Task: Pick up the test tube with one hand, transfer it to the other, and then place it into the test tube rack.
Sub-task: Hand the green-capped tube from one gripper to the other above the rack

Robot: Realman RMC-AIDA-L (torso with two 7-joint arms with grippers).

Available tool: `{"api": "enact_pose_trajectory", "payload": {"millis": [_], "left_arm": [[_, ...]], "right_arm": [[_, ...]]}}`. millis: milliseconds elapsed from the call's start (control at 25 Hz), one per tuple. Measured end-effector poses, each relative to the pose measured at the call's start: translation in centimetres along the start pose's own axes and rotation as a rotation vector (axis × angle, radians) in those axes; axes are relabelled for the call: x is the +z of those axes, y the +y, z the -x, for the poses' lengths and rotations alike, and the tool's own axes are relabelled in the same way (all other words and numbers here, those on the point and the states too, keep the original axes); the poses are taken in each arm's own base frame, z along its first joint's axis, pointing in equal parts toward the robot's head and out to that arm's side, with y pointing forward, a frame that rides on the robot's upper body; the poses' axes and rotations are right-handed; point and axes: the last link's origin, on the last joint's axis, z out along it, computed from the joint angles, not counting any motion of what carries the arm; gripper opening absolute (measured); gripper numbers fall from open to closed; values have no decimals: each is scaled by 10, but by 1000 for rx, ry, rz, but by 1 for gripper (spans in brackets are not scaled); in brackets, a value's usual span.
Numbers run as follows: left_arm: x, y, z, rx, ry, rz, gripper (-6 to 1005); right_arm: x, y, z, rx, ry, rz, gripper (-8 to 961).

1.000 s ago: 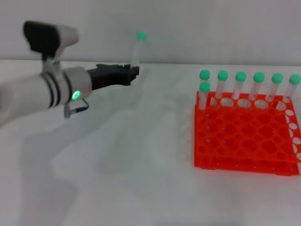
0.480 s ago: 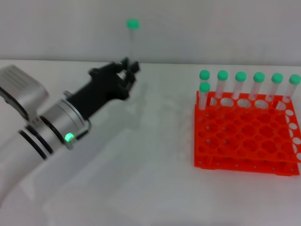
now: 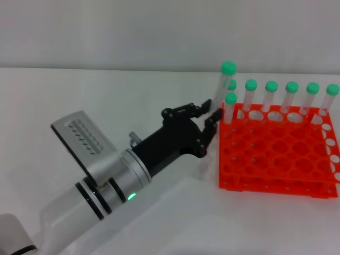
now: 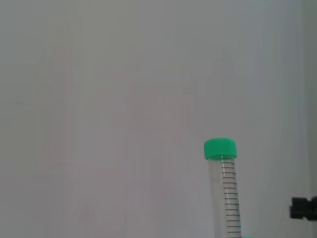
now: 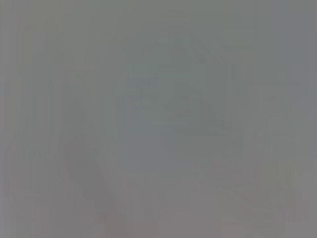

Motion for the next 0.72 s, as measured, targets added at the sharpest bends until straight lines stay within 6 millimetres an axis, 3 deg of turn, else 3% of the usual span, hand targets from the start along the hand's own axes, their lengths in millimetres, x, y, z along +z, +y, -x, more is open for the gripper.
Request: {"api": "enact_pose_trajectory", "payload": {"millis": [280,440,720], "left_arm": [[4,11,0,10,3,26,193],[4,16,1,10,0,45,193],[3,17,5,30,-30,63,194]], "right_arm": [[16,41,4,-5,81,329,842],[38,70,-4,4,96,432,842],[58,97,-11,25,127,541,841]]}}
